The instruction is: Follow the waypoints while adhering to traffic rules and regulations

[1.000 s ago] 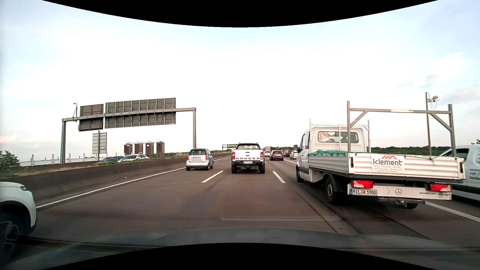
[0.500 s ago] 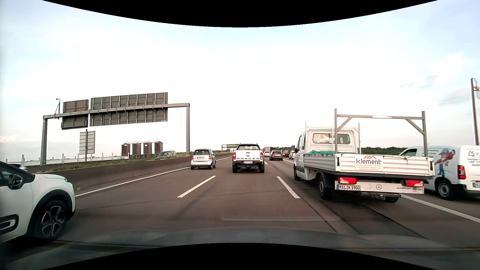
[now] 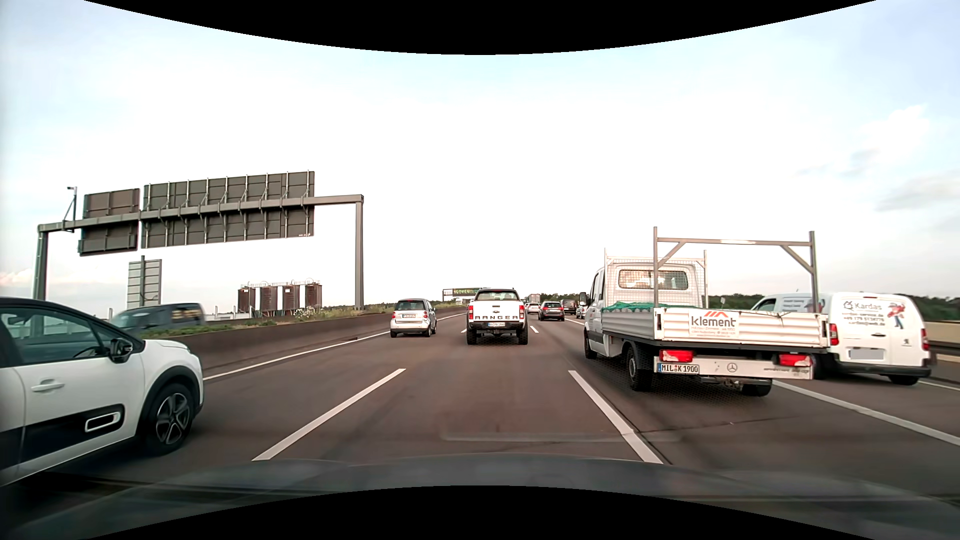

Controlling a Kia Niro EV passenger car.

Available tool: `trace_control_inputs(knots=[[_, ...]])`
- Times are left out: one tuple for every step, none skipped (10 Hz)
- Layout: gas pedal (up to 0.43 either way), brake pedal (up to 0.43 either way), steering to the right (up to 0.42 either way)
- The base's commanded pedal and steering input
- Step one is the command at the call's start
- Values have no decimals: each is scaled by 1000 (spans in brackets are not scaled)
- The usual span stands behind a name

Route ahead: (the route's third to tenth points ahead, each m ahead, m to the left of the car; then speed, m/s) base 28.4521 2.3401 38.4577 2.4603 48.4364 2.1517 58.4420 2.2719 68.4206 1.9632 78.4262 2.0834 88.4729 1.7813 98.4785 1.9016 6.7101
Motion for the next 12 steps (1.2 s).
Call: trace_control_inputs(knots=[[169, 0, -4], [177, 0, -4], [177, 0, -4], [177, 0, -4], [177, 0, -4], [189, 0, -4], [189, 0, -3], [189, 0, -3], [189, 0, -4], [189, 0, -3], [189, 0, -4], [189, 0, -4]])
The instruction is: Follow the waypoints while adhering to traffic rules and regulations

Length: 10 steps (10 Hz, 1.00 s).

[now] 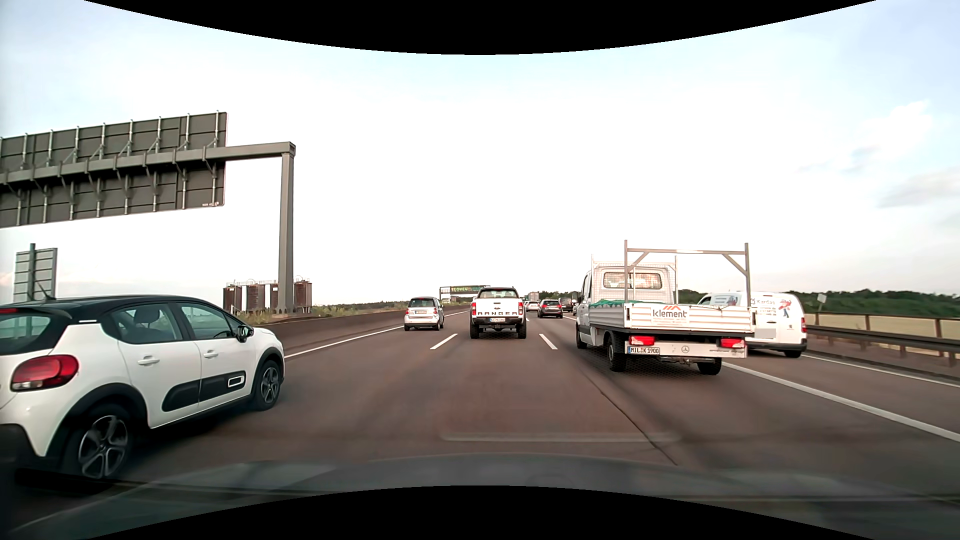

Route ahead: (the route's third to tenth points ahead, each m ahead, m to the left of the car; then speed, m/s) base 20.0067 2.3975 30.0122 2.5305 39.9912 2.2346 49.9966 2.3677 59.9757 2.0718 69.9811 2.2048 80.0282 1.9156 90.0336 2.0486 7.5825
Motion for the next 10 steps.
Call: trace_control_inputs(knots=[[189, 0, -4], [189, 0, -4], [189, 0, -4], [189, 0, -3], [189, 0, -2], [189, 0, -2], [189, 0, -2], [189, 0, -2], [189, 0, -3], [169, 0, -3]])
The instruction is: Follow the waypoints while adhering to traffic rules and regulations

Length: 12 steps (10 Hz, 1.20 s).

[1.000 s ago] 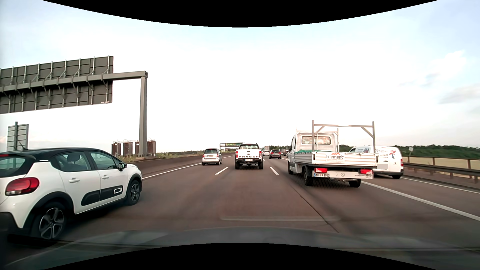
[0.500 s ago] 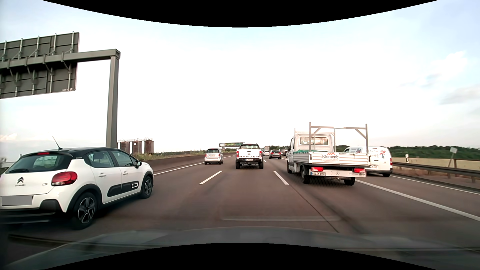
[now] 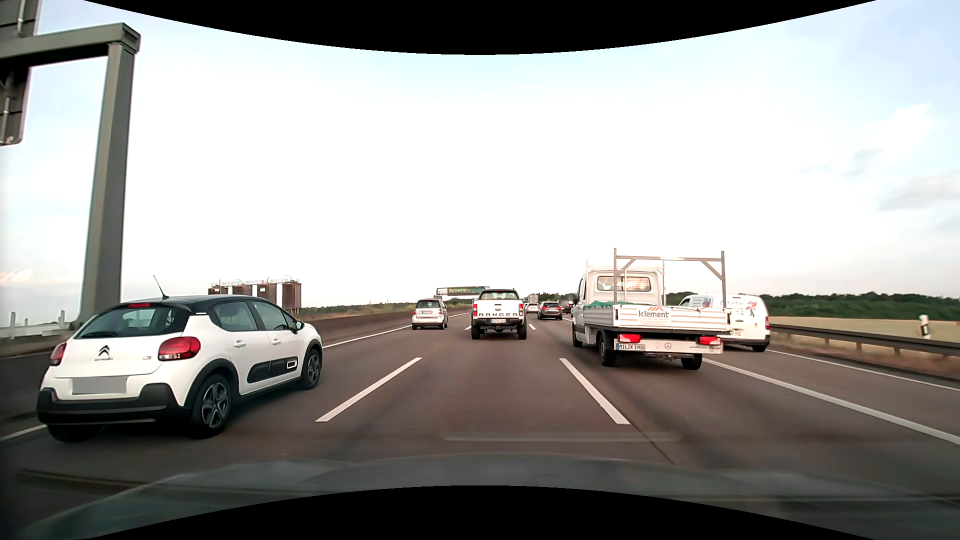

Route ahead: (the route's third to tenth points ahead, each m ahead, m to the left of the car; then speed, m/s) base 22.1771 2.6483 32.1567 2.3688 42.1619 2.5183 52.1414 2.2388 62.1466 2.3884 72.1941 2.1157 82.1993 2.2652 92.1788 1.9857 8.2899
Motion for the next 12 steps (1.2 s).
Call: trace_control_inputs(knots=[[150, 0, -3], [98, 0, -3], [98, 0, -3], [87, 0, -3], [59, 0, -3], [59, 0, -3], [59, 0, -3], [59, 0, -3], [59, 0, -3], [59, 0, -3], [59, 0, -3], [59, 0, -3]])
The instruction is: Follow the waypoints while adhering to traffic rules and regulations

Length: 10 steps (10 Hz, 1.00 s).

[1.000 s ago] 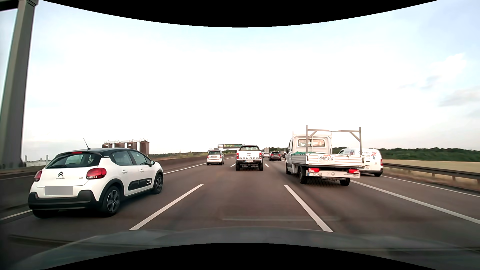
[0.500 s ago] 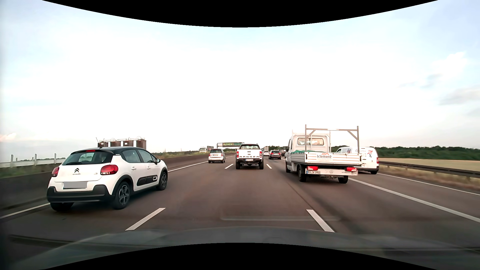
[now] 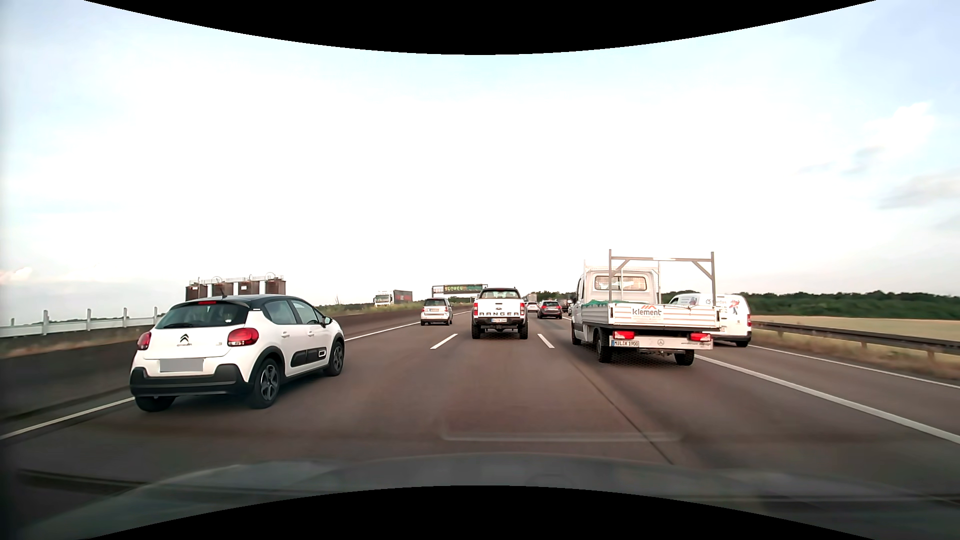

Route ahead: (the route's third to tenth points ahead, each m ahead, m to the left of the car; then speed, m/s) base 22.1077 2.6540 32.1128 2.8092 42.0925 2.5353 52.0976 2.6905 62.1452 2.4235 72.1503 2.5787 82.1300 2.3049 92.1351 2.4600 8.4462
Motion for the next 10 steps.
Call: trace_control_inputs(knots=[[59, 0, -3], [39, 0, -3], [28, 0, -3], [0, 0, -3], [0, 0, -4], [0, 0, -3], [0, 0, -3], [0, 0, -4], [0, 0, -5], [0, 0, -5]])
